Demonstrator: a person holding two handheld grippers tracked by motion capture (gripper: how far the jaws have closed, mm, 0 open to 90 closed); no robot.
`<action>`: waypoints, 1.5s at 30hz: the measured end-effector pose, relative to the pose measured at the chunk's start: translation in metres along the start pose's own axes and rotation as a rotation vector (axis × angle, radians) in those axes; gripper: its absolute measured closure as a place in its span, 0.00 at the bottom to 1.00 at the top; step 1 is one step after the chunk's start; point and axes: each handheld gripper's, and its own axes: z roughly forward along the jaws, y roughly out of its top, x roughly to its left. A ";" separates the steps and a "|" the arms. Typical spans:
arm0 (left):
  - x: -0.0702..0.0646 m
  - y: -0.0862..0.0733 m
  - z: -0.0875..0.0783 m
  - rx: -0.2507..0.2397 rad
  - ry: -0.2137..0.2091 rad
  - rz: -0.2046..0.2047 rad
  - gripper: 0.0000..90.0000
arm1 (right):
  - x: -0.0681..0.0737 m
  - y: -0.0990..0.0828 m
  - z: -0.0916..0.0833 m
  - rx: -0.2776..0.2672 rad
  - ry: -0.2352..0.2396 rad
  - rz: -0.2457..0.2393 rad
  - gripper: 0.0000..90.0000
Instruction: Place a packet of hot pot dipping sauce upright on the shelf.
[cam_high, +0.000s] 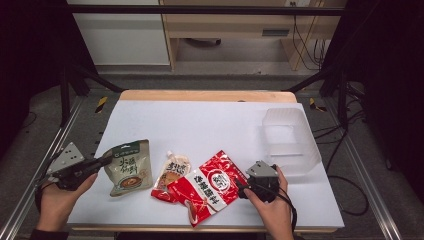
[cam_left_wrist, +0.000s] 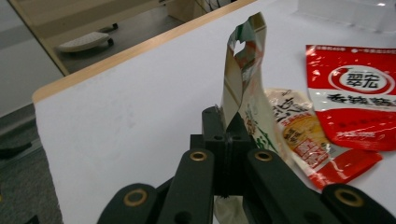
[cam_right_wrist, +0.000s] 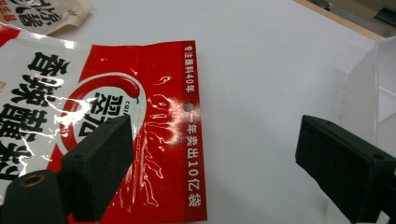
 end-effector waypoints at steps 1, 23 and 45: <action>-0.003 0.004 -0.002 0.001 0.000 0.017 1.00 | 0.000 0.000 0.000 0.001 0.003 0.000 0.14; 0.000 0.050 -0.002 -0.024 -0.052 0.095 1.00 | 0.003 0.007 -0.015 -0.177 0.231 0.048 0.23; -0.025 0.113 0.020 -0.006 -0.141 0.187 1.00 | 0.007 0.122 -0.041 -0.023 0.217 -0.231 0.14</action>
